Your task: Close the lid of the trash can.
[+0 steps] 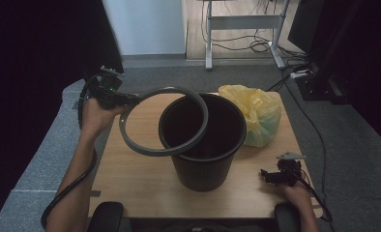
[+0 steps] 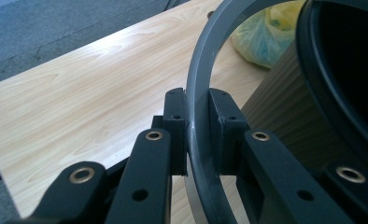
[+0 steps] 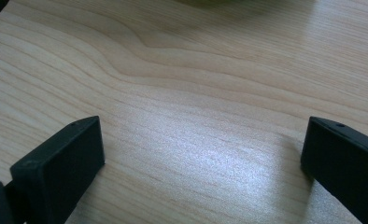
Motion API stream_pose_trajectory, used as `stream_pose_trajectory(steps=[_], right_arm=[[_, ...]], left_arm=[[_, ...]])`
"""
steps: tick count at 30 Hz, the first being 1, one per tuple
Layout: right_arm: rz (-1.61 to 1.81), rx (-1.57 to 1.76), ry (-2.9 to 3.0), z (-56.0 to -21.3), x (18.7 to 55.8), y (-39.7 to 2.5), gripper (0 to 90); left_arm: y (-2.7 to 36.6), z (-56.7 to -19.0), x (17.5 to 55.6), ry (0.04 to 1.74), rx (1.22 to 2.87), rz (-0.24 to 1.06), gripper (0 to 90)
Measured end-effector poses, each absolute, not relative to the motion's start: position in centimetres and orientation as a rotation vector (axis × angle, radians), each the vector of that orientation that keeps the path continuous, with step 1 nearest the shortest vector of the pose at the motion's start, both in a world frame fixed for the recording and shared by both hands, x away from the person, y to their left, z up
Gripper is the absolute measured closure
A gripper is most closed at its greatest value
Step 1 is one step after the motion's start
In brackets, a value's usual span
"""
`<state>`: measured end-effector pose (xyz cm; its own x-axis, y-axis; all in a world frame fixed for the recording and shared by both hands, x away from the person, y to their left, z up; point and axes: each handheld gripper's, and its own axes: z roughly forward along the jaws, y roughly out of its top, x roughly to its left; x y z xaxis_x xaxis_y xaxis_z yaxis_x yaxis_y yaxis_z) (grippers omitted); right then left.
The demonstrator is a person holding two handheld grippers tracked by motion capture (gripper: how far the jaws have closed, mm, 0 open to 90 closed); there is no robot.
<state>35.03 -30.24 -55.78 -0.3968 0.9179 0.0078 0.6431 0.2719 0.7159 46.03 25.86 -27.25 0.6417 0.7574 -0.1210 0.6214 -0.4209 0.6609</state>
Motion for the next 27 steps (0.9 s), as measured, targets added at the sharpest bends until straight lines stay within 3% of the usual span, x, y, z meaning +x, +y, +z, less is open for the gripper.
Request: stream_pose_trajectory(steps=[27], right_arm=[[0.908, 1.41, 2.138, -55.8, 35.0, -30.2, 0.0]], left_arm=[[16.7, -27.0, 47.1, 0.9, 2.235, 0.2, 78.2]])
